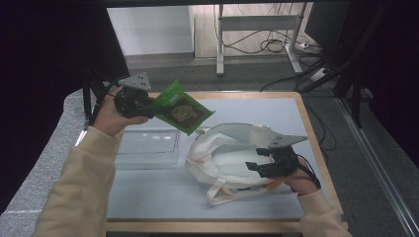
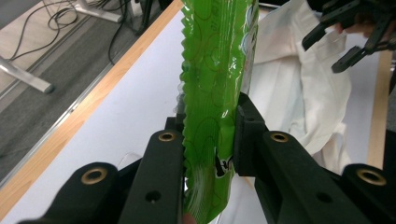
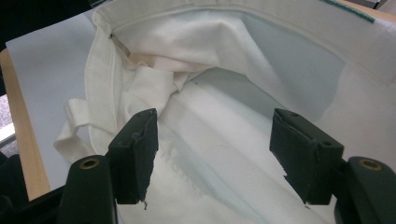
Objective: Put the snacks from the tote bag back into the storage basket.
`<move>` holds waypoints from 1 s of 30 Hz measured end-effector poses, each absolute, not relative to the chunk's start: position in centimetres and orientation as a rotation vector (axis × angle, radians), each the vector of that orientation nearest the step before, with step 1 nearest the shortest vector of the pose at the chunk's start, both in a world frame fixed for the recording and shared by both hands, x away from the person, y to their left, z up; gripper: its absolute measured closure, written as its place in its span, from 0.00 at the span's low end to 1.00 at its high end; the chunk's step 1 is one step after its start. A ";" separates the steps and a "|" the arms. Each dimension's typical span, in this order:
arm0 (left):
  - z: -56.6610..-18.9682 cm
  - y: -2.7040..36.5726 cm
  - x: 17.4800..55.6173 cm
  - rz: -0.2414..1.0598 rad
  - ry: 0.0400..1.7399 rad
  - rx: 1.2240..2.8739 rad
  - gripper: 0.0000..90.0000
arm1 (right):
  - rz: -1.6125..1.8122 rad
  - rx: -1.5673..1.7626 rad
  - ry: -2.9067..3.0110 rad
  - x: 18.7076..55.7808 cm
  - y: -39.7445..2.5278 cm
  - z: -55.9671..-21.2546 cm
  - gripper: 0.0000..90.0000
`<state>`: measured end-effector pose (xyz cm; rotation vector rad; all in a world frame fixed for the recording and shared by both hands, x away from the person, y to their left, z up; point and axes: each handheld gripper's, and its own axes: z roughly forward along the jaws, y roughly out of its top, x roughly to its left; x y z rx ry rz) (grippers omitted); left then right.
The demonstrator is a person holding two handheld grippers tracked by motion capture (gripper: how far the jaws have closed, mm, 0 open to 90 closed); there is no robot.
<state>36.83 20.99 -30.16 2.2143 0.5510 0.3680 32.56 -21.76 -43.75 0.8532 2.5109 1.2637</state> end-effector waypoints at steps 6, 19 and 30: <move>-30.1 22.0 37.1 0.381 0.576 2.232 0.85 | 1.257 0.851 2.515 32.6 -21.7 -43.8 0.36; -30.8 23.1 38.6 0.386 0.631 2.249 0.85 | 1.249 0.856 2.516 32.6 -21.7 -43.8 0.36; -31.7 24.1 40.4 0.390 0.682 2.278 0.85 | 1.249 0.864 2.506 32.6 -21.9 -43.8 0.36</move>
